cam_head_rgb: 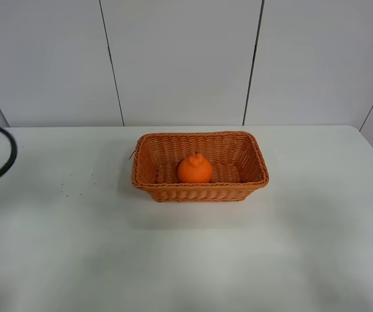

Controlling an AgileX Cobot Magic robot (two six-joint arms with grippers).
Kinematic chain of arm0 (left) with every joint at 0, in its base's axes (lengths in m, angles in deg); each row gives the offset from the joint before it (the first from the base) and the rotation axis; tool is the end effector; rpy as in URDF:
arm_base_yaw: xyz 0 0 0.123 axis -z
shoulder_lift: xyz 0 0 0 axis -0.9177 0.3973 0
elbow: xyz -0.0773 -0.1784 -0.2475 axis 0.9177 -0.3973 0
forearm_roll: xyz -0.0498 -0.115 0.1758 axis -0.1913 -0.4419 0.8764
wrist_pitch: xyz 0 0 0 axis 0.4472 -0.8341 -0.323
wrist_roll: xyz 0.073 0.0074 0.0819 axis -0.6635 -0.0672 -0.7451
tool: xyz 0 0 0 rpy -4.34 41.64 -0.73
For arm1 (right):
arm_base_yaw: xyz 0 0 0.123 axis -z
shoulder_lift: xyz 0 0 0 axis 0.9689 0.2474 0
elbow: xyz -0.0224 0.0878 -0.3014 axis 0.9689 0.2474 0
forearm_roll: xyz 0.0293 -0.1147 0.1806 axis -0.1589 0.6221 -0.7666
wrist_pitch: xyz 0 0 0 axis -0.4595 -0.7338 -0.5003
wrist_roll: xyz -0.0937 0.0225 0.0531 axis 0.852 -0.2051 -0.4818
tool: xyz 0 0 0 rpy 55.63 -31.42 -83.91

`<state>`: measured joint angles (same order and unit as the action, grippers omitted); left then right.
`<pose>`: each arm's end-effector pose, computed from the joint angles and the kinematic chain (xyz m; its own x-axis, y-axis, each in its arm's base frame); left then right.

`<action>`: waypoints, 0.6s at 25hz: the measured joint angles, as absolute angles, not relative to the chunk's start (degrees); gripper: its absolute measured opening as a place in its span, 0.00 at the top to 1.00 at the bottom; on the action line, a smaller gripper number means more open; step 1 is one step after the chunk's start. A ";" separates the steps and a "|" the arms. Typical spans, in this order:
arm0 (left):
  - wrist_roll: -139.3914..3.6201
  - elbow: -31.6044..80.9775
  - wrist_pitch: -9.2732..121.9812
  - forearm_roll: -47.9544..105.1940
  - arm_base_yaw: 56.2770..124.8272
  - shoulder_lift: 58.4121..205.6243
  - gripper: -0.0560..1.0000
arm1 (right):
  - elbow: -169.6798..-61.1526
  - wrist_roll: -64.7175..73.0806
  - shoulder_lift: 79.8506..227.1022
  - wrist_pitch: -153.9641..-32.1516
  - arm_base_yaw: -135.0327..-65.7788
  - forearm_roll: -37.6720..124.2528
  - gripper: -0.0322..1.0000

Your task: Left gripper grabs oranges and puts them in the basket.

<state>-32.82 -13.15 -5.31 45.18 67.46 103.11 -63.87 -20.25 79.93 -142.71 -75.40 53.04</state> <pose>0.0661 0.0044 0.3052 -0.8908 0.0181 -0.4540 -0.0029 0.9990 0.0454 -0.0491 -0.0028 0.2541 -0.4193 0.0127 -0.9078 0.0344 0.9994 -0.0019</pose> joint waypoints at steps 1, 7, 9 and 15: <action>-32.73 -15.31 -4.01 45.18 67.46 100.23 0.14 | -63.87 -20.25 79.93 -142.71 -75.40 53.04 0.30; -32.50 -24.85 -2.40 45.18 67.46 81.90 0.14 | -63.87 -20.25 79.93 -142.71 -75.40 53.04 0.30; -32.50 -26.37 -1.44 45.18 67.46 76.92 0.14 | -63.87 -20.25 79.93 -142.71 -75.40 53.04 0.30; -32.50 -26.67 -0.69 45.18 67.46 67.05 0.14 | -63.87 -20.25 79.93 -142.71 -75.40 53.04 0.30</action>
